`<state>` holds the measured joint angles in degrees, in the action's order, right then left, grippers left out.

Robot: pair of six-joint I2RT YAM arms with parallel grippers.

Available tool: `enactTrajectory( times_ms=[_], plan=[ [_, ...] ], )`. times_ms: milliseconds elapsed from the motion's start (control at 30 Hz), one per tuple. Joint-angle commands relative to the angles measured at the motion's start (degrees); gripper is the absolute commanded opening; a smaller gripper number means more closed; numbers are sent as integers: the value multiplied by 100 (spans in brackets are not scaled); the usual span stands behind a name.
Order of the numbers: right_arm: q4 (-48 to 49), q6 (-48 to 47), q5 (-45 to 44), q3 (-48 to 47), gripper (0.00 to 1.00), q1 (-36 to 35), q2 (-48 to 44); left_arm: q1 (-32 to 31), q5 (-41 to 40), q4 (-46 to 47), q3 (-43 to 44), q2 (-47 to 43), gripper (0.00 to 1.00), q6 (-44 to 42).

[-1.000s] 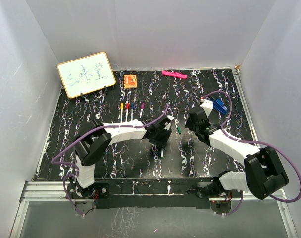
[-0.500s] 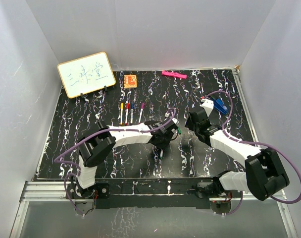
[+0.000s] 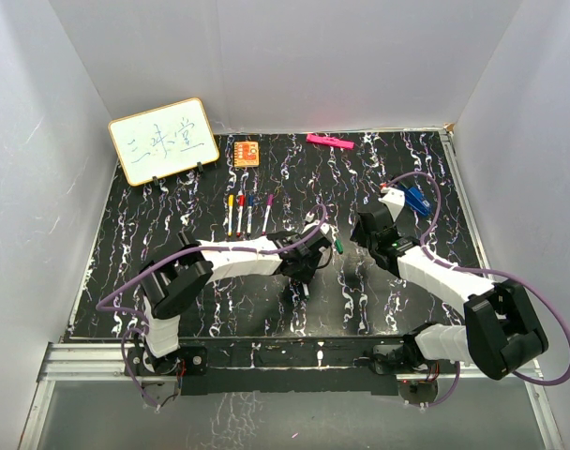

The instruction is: Insert the pens into the pen caps

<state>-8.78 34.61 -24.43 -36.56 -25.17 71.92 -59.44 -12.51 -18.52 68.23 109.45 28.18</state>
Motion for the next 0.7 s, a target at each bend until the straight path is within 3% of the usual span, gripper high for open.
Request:
enactTrajectory(
  times_ms=[0, 367, 667],
  plan=[
    [360, -55, 65, 2, 38, -26, 31, 73, 203, -1652, -846, 957, 32, 117],
    [434, -94, 361, -196, 38, -30, 392, 71, 359, -1314, -697, 893, 32, -388],
    [385, -88, 348, -198, 38, -28, 340, -38, 726, -1626, -705, 751, 39, -414]
  ],
)
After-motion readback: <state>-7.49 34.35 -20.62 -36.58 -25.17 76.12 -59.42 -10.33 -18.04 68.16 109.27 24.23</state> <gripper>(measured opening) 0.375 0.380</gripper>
